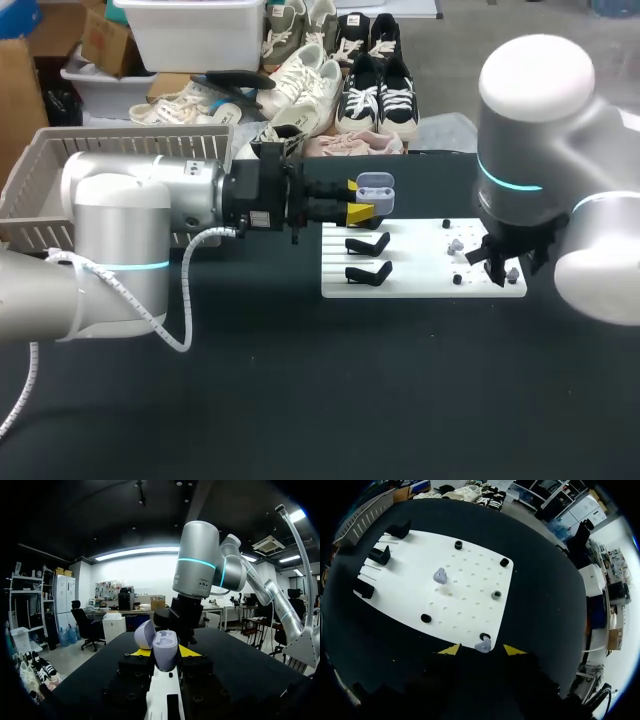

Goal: Pick up each earbud case from the left stands, insert the matching earbuds, close the lid, and place the case in the box.

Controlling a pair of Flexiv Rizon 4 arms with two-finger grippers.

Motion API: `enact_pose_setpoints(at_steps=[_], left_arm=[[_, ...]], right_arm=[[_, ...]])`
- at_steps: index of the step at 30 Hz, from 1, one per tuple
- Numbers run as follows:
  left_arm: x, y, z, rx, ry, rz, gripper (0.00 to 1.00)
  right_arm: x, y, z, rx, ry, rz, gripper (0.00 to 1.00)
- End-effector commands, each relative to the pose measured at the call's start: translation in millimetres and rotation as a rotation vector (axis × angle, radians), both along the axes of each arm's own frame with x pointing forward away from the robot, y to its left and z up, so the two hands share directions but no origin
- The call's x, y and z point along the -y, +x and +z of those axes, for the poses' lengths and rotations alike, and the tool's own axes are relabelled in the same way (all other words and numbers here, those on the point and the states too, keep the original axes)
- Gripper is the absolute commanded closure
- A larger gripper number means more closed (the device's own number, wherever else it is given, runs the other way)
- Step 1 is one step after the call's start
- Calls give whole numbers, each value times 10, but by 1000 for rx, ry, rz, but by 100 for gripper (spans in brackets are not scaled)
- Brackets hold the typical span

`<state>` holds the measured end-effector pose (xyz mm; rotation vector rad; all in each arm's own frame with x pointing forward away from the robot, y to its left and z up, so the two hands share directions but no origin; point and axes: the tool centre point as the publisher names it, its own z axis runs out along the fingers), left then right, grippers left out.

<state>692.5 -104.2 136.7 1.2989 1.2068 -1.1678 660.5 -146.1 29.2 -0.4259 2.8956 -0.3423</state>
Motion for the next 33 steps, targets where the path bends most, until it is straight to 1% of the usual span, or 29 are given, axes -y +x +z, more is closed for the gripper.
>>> enact_pose_setpoints(at_steps=[1, 13, 24, 33], left_arm=[[4, -12, -1, 1, 0, 5, 100], [4, -12, -1, 1, 0, 5, 100], [4, -12, -1, 1, 0, 5, 100], [4, -12, -1, 1, 0, 5, 100]], right_arm=[[-46, 11, -32, -6, -18, -13, 55], [-28, -3, -53, -1, -29, -37, 60], [29, -7, -60, 19, -50, -46, 62], [38, 10, -61, 21, -57, -39, 67]])
